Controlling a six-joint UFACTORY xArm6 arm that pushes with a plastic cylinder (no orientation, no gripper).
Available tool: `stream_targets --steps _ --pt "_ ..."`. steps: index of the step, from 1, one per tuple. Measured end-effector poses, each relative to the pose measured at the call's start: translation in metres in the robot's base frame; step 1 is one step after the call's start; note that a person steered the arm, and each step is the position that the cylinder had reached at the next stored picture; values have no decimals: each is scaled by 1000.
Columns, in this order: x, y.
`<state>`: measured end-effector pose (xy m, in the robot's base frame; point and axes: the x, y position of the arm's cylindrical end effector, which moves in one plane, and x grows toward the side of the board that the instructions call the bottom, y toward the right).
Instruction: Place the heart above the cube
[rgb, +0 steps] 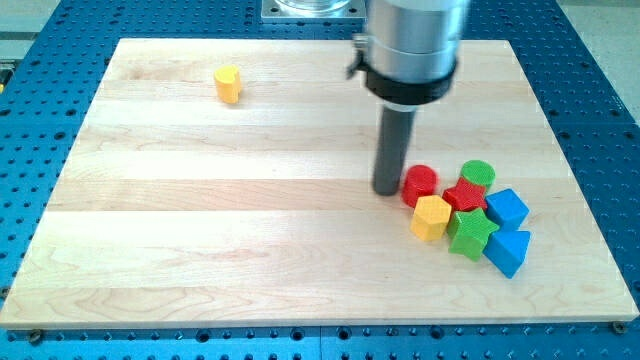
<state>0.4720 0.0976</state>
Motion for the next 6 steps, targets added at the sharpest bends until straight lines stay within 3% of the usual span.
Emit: stream_targets --steps 1,3,4,6 --pt "0 -13" --pt "-28 -288" --pt "-107 -318" --pt "-119 -318"
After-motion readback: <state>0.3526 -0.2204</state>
